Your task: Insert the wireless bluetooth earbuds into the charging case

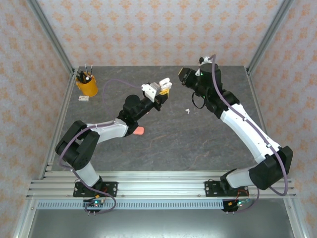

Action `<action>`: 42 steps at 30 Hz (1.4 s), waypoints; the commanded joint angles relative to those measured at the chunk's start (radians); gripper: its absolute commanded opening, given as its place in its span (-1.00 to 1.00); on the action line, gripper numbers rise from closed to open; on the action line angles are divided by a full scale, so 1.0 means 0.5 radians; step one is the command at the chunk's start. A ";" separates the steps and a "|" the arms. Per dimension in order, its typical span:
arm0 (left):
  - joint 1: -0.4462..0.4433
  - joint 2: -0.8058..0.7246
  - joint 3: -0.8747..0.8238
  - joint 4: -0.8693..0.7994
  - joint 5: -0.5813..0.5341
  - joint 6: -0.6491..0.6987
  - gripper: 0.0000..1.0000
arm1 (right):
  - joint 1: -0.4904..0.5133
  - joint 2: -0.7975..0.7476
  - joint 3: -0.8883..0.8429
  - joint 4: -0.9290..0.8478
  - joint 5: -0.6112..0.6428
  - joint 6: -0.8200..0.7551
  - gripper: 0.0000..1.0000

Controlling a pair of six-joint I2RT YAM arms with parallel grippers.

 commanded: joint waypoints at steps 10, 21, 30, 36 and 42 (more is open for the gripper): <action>0.004 -0.009 0.175 -0.102 -0.051 0.136 -1.00 | 0.160 0.037 -0.020 0.354 -0.116 -0.058 -0.50; 0.005 -0.031 0.231 -0.103 -0.039 0.092 -1.00 | 0.176 0.075 -0.085 0.462 -0.100 -0.021 -0.50; 0.006 -0.036 0.261 -0.120 -0.035 0.077 -1.00 | 0.225 0.125 -0.085 0.477 -0.071 -0.066 -0.50; 0.004 -0.047 0.265 -0.120 -0.036 0.073 -1.00 | 0.228 0.130 -0.104 0.480 -0.056 -0.069 -0.50; 0.004 -0.053 0.263 -0.107 -0.036 0.058 -1.00 | 0.228 0.129 -0.135 0.480 -0.027 -0.076 -0.50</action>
